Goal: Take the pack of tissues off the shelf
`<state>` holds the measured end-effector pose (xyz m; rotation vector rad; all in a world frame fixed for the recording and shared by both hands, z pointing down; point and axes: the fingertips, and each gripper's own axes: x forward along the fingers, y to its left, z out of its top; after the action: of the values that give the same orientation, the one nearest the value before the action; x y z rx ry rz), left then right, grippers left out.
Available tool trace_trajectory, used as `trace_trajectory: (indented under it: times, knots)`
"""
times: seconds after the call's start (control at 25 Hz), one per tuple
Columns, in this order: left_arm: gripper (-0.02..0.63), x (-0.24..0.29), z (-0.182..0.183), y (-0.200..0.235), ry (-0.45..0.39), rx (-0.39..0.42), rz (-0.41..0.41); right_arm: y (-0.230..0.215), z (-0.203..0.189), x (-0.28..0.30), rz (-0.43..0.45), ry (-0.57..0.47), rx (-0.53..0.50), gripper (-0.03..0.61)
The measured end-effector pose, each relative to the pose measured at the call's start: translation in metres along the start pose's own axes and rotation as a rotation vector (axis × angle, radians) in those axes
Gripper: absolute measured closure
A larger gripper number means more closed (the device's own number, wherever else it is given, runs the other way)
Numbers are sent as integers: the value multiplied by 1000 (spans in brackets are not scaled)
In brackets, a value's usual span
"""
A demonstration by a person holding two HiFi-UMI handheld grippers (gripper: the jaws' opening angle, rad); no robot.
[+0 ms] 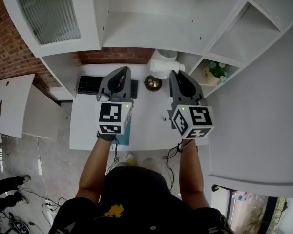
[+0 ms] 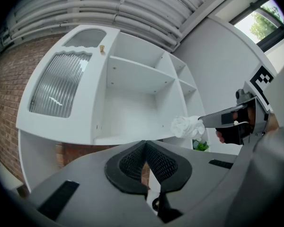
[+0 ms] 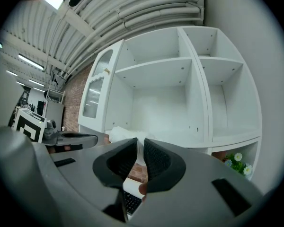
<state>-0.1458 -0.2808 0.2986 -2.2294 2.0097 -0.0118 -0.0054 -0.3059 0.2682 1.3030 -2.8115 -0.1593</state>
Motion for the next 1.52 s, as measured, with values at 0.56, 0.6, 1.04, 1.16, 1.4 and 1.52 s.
trace_trajectory:
  times: [0.56, 0.6, 1.04, 1.16, 1.4, 1.52]
  knots:
    - [597, -10, -85, -10, 122, -36, -8, 15, -73, 3, 42, 112, 46, 535]
    - [597, -12, -91, -12, 130, -40, -12, 17, -79, 3, 42, 117, 50, 534]
    - [597, -22, -147, -31, 203, -65, -41, 34, -144, 1, 51, 192, 93, 535]
    - [597, -25, -162, -32, 221, -79, -35, 33, -159, 0, 48, 212, 101, 535]
    - [597, -30, -186, -37, 260, -91, -30, 31, -186, -7, 39, 257, 118, 535]
    - [597, -31, -198, -40, 277, -98, -25, 31, -200, -9, 42, 276, 131, 535]
